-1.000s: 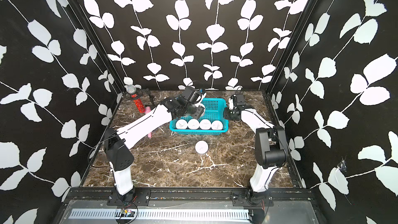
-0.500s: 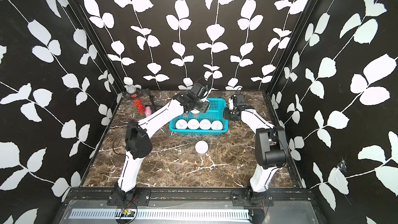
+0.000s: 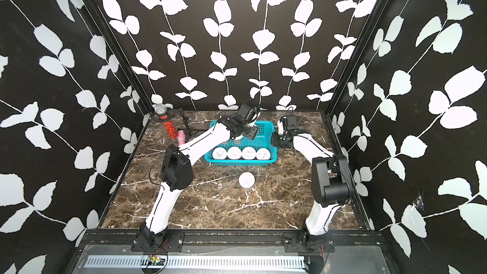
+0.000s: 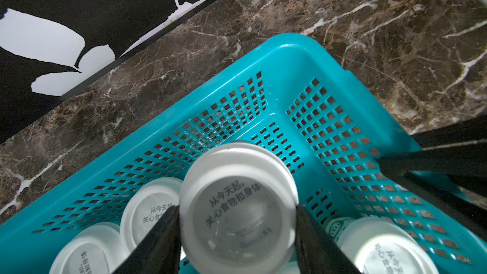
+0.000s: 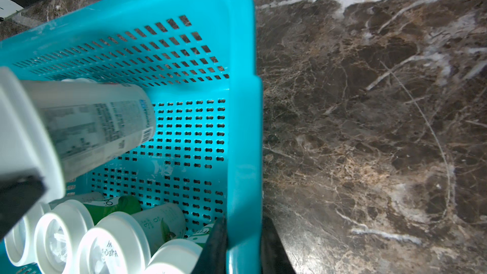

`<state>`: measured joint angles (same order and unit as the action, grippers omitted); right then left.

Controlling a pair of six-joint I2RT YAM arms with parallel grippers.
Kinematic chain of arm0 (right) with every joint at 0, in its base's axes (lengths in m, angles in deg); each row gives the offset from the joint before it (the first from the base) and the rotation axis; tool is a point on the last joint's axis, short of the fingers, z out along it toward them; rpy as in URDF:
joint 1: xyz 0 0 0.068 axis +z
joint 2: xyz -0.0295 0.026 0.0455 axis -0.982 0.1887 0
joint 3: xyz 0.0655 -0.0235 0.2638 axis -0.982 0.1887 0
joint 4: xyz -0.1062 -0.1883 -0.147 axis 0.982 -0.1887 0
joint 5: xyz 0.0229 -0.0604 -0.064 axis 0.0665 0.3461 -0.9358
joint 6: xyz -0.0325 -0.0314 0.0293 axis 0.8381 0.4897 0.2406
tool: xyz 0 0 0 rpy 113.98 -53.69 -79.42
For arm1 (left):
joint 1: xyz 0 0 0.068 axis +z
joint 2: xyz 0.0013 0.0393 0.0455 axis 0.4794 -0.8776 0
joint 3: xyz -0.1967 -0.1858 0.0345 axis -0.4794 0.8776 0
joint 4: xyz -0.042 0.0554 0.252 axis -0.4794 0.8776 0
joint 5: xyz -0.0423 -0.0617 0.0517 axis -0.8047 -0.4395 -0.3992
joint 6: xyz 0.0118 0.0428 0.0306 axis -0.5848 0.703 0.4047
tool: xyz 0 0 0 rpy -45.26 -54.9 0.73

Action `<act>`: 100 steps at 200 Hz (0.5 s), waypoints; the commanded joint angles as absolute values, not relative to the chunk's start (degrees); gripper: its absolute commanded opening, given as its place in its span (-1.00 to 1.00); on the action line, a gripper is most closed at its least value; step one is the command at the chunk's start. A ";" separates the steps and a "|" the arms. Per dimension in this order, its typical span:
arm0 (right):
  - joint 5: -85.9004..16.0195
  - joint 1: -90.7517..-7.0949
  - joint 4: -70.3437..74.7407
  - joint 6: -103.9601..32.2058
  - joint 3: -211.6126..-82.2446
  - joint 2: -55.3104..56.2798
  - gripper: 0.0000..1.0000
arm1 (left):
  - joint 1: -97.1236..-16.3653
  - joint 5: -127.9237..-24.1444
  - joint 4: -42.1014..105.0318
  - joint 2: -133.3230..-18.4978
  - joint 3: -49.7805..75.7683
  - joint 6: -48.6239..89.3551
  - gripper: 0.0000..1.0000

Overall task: Put the yogurt in the basket
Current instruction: Adjust the basket at the center of the board.

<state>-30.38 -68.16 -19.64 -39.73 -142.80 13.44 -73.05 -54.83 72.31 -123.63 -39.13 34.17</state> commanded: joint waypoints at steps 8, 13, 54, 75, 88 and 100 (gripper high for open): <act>-29.62 -67.40 -20.94 -39.16 -141.56 12.60 -0.60 | -72.68 -54.06 71.93 -123.76 -40.72 33.94 0.22; -29.62 -67.37 -20.97 -39.15 -141.54 12.61 -0.60 | -72.68 -53.99 71.93 -123.98 -40.73 34.04 0.23; -29.61 -67.26 -20.92 -39.25 -141.46 12.60 -0.60 | -72.64 -53.87 73.03 -126.31 -42.46 34.01 0.24; -29.71 -67.18 -20.94 -39.23 -141.45 12.51 -0.60 | -72.59 -53.79 73.45 -127.45 -43.09 33.99 0.24; -29.63 -67.25 -21.10 -39.16 -141.45 12.52 -0.60 | -72.51 -53.27 73.61 -127.91 -43.28 34.05 0.24; -29.75 -67.09 -21.12 -39.15 -141.45 12.42 -0.59 | -72.50 -52.91 73.60 -128.18 -43.36 34.04 0.24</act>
